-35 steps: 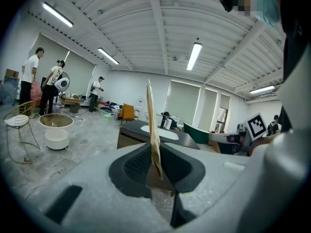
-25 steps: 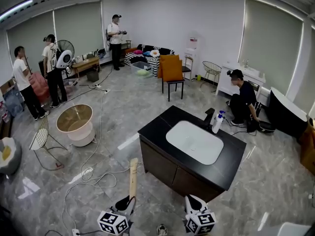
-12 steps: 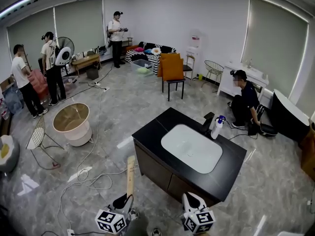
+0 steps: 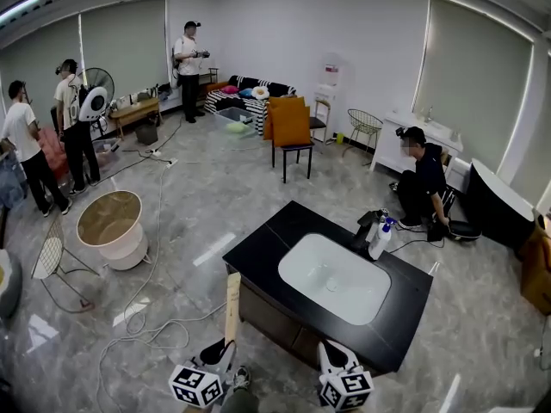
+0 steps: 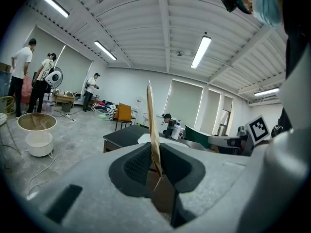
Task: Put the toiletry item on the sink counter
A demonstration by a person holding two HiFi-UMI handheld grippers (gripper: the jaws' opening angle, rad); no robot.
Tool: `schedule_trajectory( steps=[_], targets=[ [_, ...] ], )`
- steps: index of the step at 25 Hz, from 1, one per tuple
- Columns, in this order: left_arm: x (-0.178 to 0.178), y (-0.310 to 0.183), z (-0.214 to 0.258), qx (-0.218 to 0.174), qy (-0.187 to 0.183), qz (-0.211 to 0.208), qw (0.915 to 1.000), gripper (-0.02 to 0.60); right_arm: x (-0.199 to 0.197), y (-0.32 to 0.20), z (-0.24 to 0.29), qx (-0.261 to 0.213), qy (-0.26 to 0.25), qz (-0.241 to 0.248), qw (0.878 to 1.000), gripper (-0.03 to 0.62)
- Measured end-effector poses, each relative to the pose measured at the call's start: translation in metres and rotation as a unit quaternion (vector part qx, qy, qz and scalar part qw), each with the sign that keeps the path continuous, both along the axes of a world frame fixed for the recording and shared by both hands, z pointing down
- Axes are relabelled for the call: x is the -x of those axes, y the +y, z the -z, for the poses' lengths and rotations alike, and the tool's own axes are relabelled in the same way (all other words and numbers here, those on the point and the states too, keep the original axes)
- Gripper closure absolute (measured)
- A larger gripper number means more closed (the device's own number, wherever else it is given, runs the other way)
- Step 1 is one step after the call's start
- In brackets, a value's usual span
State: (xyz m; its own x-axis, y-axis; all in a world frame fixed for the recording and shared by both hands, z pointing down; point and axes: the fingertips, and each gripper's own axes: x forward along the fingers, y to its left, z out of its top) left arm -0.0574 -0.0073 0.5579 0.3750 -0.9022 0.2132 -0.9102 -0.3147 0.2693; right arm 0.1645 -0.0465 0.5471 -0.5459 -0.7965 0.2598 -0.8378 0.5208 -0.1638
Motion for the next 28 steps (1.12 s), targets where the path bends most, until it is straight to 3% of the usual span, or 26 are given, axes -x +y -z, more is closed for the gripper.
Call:
schedule_trajectory(
  steps=[16,22,28],
  targets=[
    [0.116,-0.165,-0.015,0.026,-0.021,-0.072,0.9968,0.526,0.118,-0.149,0.001,-0.012,0.012,-0.058,0.998,0.595],
    [0.138,-0.215,-0.025,0.027,-0.038,-0.095,0.9944,0.526,0.139,-0.184,0.001,-0.021,0.023,-0.062,0.998,0.594],
    [0.127,-0.264,-0.029,0.026,-0.031,-0.107,0.9935,0.526,0.134,-0.212,-0.006,-0.005,0.027,-0.076,0.997,0.594]
  ],
)
